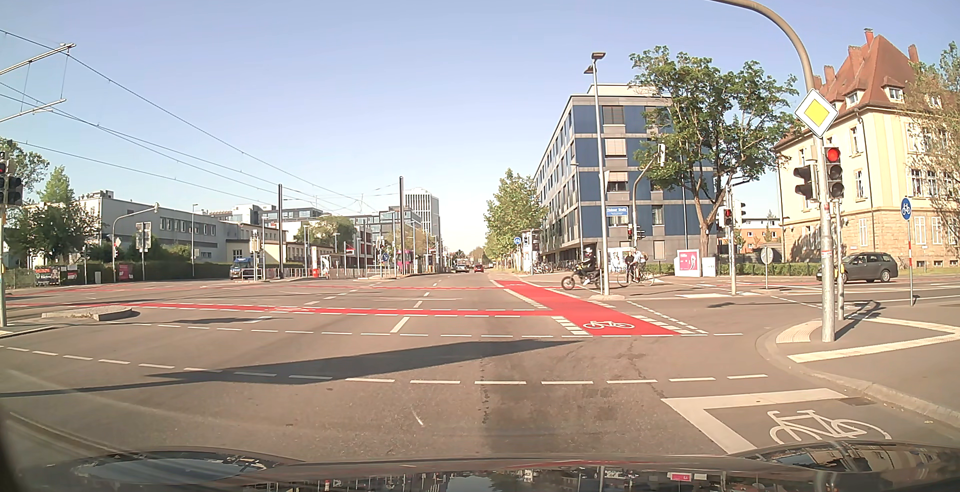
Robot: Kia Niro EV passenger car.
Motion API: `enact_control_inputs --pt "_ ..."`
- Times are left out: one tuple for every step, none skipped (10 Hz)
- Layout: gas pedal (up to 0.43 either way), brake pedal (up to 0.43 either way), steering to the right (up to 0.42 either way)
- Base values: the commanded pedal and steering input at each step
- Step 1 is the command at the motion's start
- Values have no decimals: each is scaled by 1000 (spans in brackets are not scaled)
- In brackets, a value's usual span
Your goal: Follow the waypoints while adhering to traffic rules and regulations
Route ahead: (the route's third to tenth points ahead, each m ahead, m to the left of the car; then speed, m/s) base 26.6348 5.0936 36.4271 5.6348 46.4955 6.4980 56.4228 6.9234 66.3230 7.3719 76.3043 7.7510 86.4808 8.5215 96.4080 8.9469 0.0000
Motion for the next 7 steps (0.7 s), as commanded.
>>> enact_control_inputs --pt "0 183 -51" --pt "0 183 -51" --pt "0 183 -51" --pt "0 183 -51" --pt "0 183 -51" --pt "0 183 -51" --pt "0 183 -51"
